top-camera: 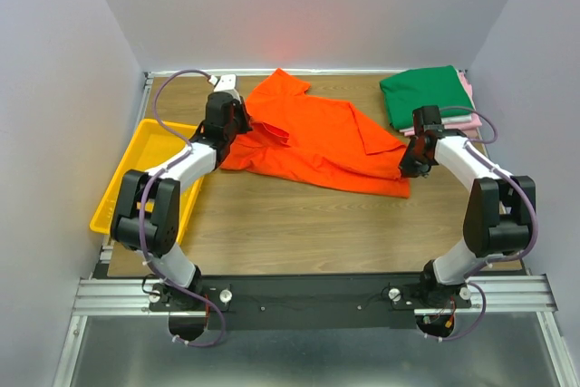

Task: Fold and stack the t-shirts
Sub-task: Fold the tshirt

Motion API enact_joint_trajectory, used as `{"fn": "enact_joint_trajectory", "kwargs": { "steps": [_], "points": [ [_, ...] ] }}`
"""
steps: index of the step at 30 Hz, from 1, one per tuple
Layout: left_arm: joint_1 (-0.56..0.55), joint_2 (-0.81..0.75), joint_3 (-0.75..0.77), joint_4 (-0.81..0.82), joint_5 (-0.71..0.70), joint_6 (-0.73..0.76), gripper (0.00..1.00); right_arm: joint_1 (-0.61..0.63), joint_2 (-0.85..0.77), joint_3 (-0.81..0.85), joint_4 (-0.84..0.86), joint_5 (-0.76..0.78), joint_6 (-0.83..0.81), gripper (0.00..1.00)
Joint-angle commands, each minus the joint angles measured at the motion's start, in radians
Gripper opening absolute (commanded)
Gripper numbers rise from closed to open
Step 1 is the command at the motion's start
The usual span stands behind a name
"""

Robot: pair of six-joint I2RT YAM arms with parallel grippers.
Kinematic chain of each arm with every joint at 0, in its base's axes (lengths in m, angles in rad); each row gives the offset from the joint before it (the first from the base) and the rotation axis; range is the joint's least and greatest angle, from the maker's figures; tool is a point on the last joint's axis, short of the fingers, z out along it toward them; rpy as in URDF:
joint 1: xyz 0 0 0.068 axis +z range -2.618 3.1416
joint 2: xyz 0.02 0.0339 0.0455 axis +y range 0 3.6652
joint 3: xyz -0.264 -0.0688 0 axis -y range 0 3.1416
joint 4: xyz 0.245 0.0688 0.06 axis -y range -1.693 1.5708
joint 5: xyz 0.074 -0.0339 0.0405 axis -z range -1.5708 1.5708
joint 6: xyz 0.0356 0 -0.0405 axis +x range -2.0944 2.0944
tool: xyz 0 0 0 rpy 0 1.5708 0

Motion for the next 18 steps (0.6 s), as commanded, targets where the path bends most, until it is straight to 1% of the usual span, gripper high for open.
{"fn": "enact_joint_trajectory", "kwargs": {
  "steps": [1, 8, 10, 11, 12, 13, 14, 16, 17, 18],
  "points": [
    [0.012, 0.048, 0.051, 0.025, 0.035, 0.018, 0.0, -0.014, 0.032, 0.041, 0.013, -0.006, -0.018, 0.0],
    [0.028, 0.136, 0.111, 0.005, 0.033, 0.007, 0.0, -0.025, 0.08, 0.075, 0.027, -0.007, -0.023, 0.0],
    [0.034, 0.162, 0.149, 0.001, 0.05, 0.004, 0.0, -0.028, 0.1, 0.095, 0.03, -0.012, -0.023, 0.02],
    [0.04, 0.192, 0.168, -0.01, 0.07, 0.003, 0.06, -0.029, 0.108, 0.103, 0.032, -0.021, -0.026, 0.03],
    [0.043, 0.208, 0.188, -0.018, 0.075, -0.001, 0.17, -0.029, 0.117, 0.115, 0.03, -0.026, -0.027, 0.1],
    [0.044, 0.222, 0.232, -0.028, 0.082, -0.004, 0.31, -0.031, 0.118, 0.138, 0.03, -0.032, -0.027, 0.17],
    [0.046, 0.24, 0.256, -0.051, 0.082, -0.007, 0.47, -0.029, 0.118, 0.149, 0.03, -0.044, -0.029, 0.35],
    [0.046, 0.237, 0.304, -0.067, 0.084, -0.011, 0.54, -0.029, 0.097, 0.17, 0.03, -0.058, -0.029, 0.53],
    [0.046, 0.228, 0.309, -0.071, 0.084, -0.016, 0.59, -0.028, 0.086, 0.173, 0.029, -0.058, -0.03, 0.6],
    [0.044, 0.217, 0.306, -0.07, 0.081, -0.016, 0.6, -0.029, 0.059, 0.175, 0.032, -0.055, -0.032, 0.67]
  ]
}}
